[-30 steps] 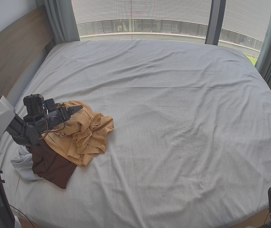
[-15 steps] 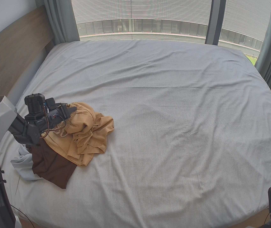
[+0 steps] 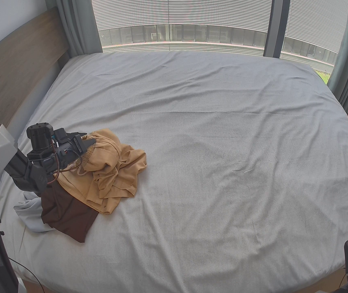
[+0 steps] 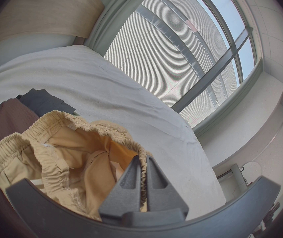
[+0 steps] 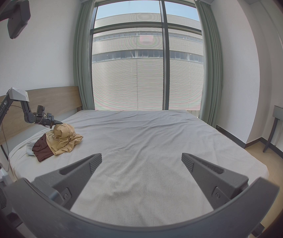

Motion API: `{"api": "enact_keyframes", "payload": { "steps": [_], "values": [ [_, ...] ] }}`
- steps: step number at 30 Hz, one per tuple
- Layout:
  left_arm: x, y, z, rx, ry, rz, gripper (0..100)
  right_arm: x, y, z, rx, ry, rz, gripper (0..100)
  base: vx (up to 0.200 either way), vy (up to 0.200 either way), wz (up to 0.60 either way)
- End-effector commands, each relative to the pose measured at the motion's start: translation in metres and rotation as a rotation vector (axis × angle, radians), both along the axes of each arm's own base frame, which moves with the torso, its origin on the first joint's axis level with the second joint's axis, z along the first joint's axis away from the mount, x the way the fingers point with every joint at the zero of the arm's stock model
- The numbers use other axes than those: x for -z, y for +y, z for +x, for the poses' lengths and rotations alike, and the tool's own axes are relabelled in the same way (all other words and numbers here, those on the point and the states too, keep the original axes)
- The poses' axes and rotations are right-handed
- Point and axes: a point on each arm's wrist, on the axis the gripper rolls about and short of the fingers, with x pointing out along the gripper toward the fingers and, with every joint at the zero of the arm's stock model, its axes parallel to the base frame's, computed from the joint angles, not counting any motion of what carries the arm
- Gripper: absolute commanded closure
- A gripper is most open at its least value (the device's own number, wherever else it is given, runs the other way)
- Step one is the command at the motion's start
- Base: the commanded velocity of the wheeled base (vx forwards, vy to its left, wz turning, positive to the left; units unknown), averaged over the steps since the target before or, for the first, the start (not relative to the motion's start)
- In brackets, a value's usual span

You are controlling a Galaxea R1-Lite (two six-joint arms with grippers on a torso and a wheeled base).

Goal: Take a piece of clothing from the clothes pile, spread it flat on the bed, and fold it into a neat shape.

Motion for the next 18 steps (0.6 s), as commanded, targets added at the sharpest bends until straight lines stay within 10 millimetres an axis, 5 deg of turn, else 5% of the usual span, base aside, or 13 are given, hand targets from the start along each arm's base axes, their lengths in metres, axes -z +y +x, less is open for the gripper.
{"api": "enact_keyframes", "payload": {
  "steps": [1,5,6,18],
  "values": [
    [-0.003,0.003,-0.008,-0.011,-0.006,0.003,100,0.005,0.0,0.0,0.0,0.001,0.0,0,0.0,0.0,0.0],
    [0.0,0.001,-0.009,-0.003,-0.01,0.008,100,0.005,0.0,0.0,0.0,0.001,0.0,0,0.0,0.0,0.0],
    [0.0,0.0,-0.009,0.001,-0.013,0.014,0,0.005,0.0,0.0,-0.001,0.001,0.0,0,0.0,0.0,0.0],
    [0.014,-0.023,-0.003,0.05,0.004,0.027,0,0.005,0.0,0.0,0.0,0.001,0.0,0,0.0,0.0,0.0]
  ]
}}
